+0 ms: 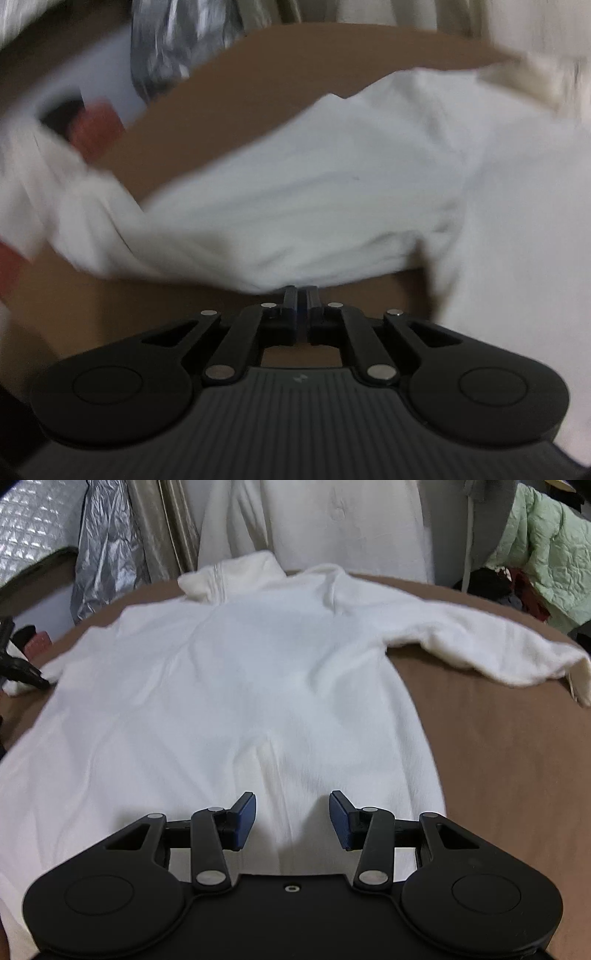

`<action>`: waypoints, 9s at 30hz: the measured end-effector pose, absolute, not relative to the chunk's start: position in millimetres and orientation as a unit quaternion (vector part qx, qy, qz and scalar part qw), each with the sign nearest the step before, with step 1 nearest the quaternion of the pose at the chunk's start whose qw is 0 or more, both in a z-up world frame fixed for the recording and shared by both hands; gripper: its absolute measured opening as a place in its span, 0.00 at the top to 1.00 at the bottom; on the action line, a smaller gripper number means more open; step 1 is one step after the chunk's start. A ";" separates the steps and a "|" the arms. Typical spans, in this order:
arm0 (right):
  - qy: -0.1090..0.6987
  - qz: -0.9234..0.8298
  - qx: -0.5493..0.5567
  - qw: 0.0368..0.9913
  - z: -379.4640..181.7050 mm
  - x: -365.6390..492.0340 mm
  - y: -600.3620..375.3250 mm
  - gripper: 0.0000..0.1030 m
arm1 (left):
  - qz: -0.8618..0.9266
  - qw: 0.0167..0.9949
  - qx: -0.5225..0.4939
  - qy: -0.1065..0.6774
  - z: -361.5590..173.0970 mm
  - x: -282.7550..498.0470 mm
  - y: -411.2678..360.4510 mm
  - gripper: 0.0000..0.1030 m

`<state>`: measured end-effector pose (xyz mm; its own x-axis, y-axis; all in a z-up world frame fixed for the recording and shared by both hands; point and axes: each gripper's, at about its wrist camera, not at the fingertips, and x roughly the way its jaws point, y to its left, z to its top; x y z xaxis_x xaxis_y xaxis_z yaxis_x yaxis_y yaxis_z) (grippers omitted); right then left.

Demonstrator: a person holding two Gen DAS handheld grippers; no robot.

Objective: Fold clothes

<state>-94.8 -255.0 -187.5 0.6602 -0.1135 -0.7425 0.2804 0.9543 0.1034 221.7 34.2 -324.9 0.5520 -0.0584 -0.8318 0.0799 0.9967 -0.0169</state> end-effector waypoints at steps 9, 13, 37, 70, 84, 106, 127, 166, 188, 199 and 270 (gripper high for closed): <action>0.325 -0.119 0.191 0.918 -192.7 -102.5 -276.6 0.51 | -0.110 0.893 0.041 0.434 -271.5 177.0 -36.3 0.62; 0.312 -0.123 0.229 0.914 -201.0 -87.0 -282.1 0.51 | -0.153 0.883 0.078 0.438 -254.9 152.2 -73.1 0.56; 0.447 -0.141 0.077 0.880 55.1 -96.5 -332.6 0.34 | -0.297 0.823 0.393 0.284 -48.6 8.8 -334.5 0.22; 0.194 -0.269 0.458 0.824 -191.5 -98.9 -573.4 0.16 | -0.339 0.842 0.148 0.392 -251.3 222.7 -440.4 0.17; 0.105 -0.356 0.310 0.875 -174.8 -81.9 -619.5 0.87 | -0.444 0.771 0.163 0.426 -295.6 210.5 -476.3 0.16; 0.235 -0.467 0.318 0.791 -186.3 -98.9 -665.6 0.49 | -0.335 0.826 0.122 0.436 -271.4 296.4 -469.1 0.16; 0.171 -0.446 0.114 0.871 -167.5 -73.7 -662.0 0.71 | -0.293 0.872 0.226 0.319 -251.9 314.8 -540.5 0.96; 0.252 -0.131 0.279 0.917 -186.3 27.9 -556.5 0.39 | -0.289 0.864 0.136 0.388 -253.2 380.5 -357.8 0.95; 0.289 -0.197 0.195 0.916 -210.5 31.3 -554.8 0.39 | -0.151 0.927 0.198 0.280 -185.6 476.0 -375.7 1.00; 0.284 -0.193 0.186 0.921 -210.7 28.6 -553.1 0.38 | -0.314 0.877 0.095 0.351 -197.8 428.0 -348.4 0.33; 0.392 0.037 0.075 0.916 -202.9 17.0 -407.8 0.72 | -0.257 0.820 0.354 0.369 -287.5 275.7 -437.1 0.36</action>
<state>17.0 -407.8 -202.9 0.6896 0.1259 -0.7131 -0.0089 0.9862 0.1655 275.7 -437.1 -287.5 0.5955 -0.1603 -0.7872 0.6828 0.6173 0.3909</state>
